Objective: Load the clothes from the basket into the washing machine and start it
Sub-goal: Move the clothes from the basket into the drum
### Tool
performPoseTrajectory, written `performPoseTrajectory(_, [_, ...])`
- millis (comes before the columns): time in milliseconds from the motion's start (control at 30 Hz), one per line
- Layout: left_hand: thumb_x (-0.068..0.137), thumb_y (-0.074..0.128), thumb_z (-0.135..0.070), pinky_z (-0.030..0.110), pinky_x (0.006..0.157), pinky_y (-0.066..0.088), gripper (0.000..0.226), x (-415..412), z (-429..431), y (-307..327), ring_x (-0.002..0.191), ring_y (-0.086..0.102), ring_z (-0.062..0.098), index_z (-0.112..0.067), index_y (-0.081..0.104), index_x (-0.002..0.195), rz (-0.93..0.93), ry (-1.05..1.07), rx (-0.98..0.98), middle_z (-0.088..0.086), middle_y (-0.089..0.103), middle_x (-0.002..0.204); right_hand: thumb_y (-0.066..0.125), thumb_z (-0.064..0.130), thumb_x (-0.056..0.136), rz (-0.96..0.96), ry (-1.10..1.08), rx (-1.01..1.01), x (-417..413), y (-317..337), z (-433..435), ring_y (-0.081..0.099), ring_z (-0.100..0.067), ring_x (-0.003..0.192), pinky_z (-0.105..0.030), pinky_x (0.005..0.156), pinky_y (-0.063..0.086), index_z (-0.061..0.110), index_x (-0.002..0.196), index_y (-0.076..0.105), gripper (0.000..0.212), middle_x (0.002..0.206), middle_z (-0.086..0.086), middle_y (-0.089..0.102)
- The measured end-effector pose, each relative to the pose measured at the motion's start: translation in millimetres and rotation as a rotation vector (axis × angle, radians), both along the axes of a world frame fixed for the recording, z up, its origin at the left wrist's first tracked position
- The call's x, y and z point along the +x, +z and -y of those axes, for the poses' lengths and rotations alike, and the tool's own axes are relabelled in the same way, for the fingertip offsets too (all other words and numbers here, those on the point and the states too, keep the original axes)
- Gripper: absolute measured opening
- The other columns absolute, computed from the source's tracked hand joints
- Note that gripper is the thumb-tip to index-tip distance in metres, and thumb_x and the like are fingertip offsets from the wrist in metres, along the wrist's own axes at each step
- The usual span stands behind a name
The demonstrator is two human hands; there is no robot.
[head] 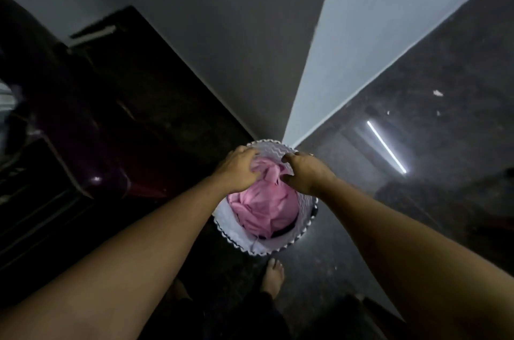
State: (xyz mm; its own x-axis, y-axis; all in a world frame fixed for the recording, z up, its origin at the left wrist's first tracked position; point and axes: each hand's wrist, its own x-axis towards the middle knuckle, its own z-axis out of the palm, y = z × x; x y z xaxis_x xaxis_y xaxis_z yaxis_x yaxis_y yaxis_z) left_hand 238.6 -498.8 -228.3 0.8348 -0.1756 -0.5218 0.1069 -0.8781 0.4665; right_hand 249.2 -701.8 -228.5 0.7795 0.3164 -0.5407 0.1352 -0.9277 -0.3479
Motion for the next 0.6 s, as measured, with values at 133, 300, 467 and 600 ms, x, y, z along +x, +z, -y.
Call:
performPoseTrajectory(133, [0.087,0.066,-0.024,0.029,0.106,0.04,0.064,-12.5,7.7,-77.6,0.134,0.048,0.026,-0.022,0.044,0.148,-0.137,0.013,0.006,0.009,0.043,0.148,0.064,0.039,0.091,-0.121,-0.038,0.007,-17.0,-82.0,14.6,0.058,-0.035,0.123,-0.041,0.1,0.049,0.014,0.139,0.051,0.055,0.135,-0.016,0.06])
performPoseTrajectory(300, [0.088,0.068,-0.027,0.029,0.105,0.042,0.064,-11.7,7.8,-176.9,0.132,0.048,0.028,-0.025,0.045,0.147,-0.242,0.103,0.01,0.011,0.042,0.149,0.065,0.039,0.089,-0.203,-0.082,0.07,-21.9,-178.1,6.2,0.059,-0.036,0.122,-0.043,0.102,0.048,0.016,0.147,0.046,0.065,0.135,-0.018,0.06])
performPoseTrajectory(467, [0.083,0.075,-0.036,0.033,0.107,0.042,0.075,-3.7,0.5,-266.6,0.135,0.044,0.029,-0.027,0.041,0.149,-0.301,0.232,0.004,0.009,0.036,0.153,0.066,0.033,0.093,-0.282,-0.177,0.135,-17.2,-262.2,-4.2,0.054,-0.033,0.129,-0.035,0.103,0.045,0.017,0.151,0.04,0.065,0.142,-0.016,0.055])
performPoseTrajectory(600, [0.071,0.077,-0.041,0.04,0.11,0.042,0.08,3.0,-5.8,-321.6,0.136,0.042,0.033,-0.022,0.047,0.143,-0.23,0.319,0.079,0.013,0.038,0.15,0.065,0.035,0.093,-0.349,-0.334,0.199,-10.7,-313.2,-15.6,0.057,-0.031,0.123,-0.039,0.102,0.049,0.025,0.153,0.034,0.068,0.14,-0.012,0.056])
